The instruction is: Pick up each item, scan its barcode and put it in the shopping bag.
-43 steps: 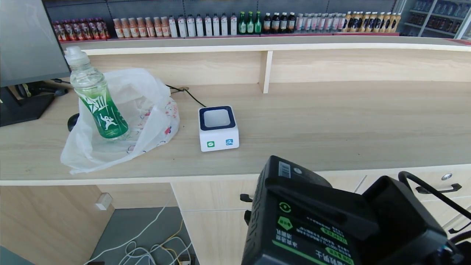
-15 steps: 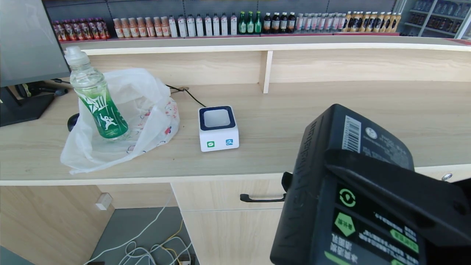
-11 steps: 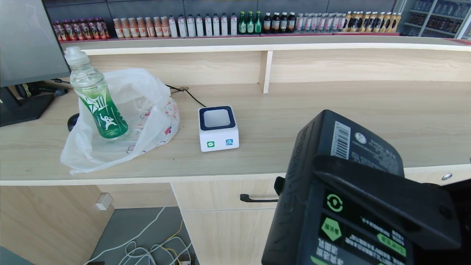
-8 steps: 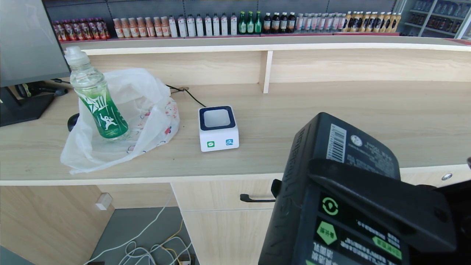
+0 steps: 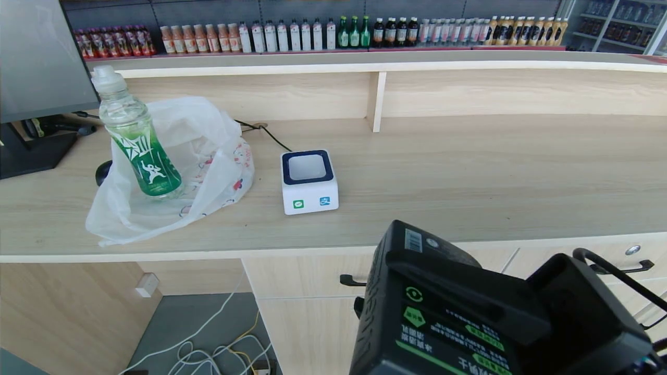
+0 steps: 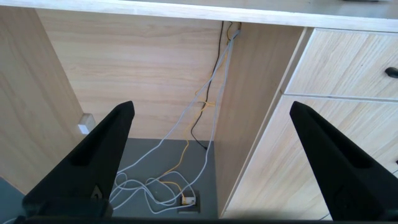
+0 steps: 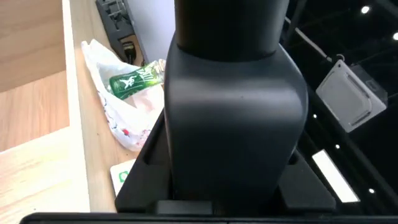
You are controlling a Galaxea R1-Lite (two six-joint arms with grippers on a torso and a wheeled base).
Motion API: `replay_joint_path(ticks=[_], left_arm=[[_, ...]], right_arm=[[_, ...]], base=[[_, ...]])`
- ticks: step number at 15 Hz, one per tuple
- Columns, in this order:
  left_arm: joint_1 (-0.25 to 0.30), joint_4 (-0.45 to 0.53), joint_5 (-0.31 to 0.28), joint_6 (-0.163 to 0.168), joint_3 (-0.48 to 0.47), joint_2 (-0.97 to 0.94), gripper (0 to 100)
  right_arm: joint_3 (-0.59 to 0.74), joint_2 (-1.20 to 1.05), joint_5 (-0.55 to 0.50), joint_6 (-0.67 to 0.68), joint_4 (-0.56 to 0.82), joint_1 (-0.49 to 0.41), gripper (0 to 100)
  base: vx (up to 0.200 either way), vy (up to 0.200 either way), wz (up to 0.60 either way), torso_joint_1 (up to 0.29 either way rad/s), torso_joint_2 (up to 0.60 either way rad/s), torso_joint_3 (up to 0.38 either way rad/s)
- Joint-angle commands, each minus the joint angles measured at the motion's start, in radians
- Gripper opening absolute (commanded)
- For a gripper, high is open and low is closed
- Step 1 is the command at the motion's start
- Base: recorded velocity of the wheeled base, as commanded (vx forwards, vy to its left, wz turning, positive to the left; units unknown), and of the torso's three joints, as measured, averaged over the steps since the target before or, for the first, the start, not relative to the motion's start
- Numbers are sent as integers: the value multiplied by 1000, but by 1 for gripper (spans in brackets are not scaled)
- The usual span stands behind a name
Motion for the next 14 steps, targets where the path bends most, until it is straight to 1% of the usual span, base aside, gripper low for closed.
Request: replay_joint_path(ticks=[1,3,6,7,9,10,11,12,13,14], left_arm=[[0,-2,0,0,0,0,100],[0,-2,0,0,0,0,100],[0,0,0,0,0,0,100],[0,-2,0,0,0,0,100],[0,0,0,0,0,0,100],[0,0,0,0,0,0,100],[0,0,0,0,0,0,100],[0,0,0,0,0,0,100],[0,-2,0,0,0,0,100],[0,-2,0,0,0,0,100]], right_arm=[[5,61,1,112,-2,-1,0],[23,68,3,302,-2,-5,0],[-20,100,9,543,-2,-5,0],[-29,97,9,618,-2,-18,0],[-72,100,32,721,-2,-88,0],[-118,101,41,773,-2,-122,0],[-170,114,29,876,14,-124,0],[-190,129,-17,970,14,-125,0],[-201,137,-94,1052,14,-130,0],[-201,140,-165,1164,14,-144,0]], base=[[0,0,0,0,0,0],[0,0,0,0,0,0],[0,0,0,0,0,0],[0,0,0,0,0,0],[0,0,0,0,0,0],[0,0,0,0,0,0],[0,0,0,0,0,0],[0,0,0,0,0,0],[0,0,0,0,0,0],[0,0,0,0,0,0]])
